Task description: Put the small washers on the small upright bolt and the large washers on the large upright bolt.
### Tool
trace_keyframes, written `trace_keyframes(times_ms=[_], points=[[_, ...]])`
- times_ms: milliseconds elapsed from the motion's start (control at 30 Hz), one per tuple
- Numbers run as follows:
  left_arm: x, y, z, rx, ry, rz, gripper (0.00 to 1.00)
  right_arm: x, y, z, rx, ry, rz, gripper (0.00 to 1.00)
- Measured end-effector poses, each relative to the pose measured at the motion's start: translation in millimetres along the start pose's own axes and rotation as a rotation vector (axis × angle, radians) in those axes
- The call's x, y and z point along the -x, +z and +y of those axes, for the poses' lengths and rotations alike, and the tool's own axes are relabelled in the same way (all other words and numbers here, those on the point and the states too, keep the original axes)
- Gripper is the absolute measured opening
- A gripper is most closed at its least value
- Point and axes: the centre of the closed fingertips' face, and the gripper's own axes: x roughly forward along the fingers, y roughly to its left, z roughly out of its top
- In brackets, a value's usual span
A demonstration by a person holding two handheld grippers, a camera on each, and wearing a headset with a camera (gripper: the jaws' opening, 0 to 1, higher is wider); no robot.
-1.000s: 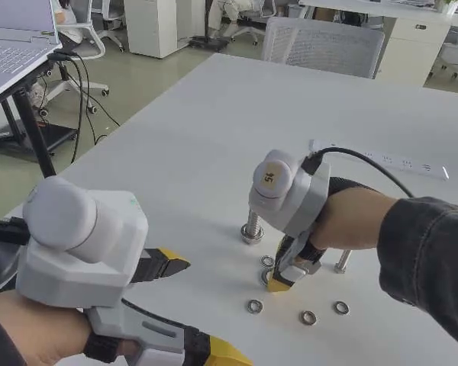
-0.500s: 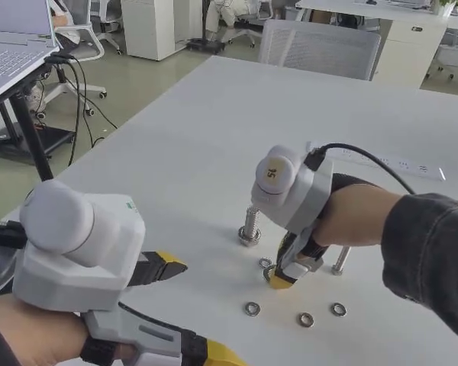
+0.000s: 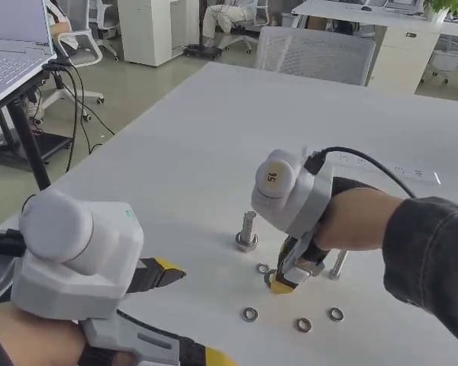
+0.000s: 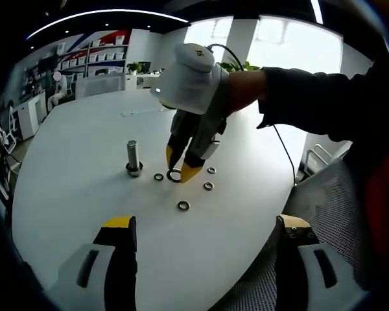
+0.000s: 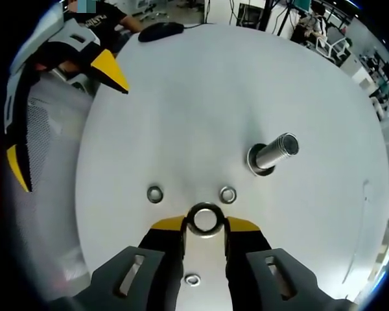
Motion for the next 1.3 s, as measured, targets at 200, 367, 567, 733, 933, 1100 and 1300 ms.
trace_keyframes(times_ms=[200,367,567,733,933,1100,1300], points=[[0.1,0.1,0.2,-0.003,-0.001,0.002,0.88,5.3,1.1,0.4,0.000,-0.004,-0.002,0.24],[0.7,0.4,0.8,-0.003,0.000,-0.001,0.89,10.5,0.1,-0.7,-0.003,-0.011,0.000,0.24],[1.1,-0.3,0.5,-0.004,0.000,0.002,0.89,17.0,0.1,-1.5,-0.005,-0.017,-0.001,0.24],[1.3,-1.2,0.4,-0.005,-0.001,0.005,0.89,24.0,0.0,-2.0,-0.005,-0.024,-0.007,0.24],[1.7,-1.1,0.4,-0.003,-0.001,0.004,0.89,34.5,0.2,-5.6,-0.007,-0.038,-0.017,0.24],[2.4,-0.6,0.6,-0.003,0.000,0.002,0.89,43.0,0.8,-8.2,-0.006,-0.049,-0.019,0.24],[2.0,0.1,-0.1,-0.003,-0.001,-0.001,0.89,55.0,4.3,-13.3,-0.002,-0.065,-0.030,0.24]])
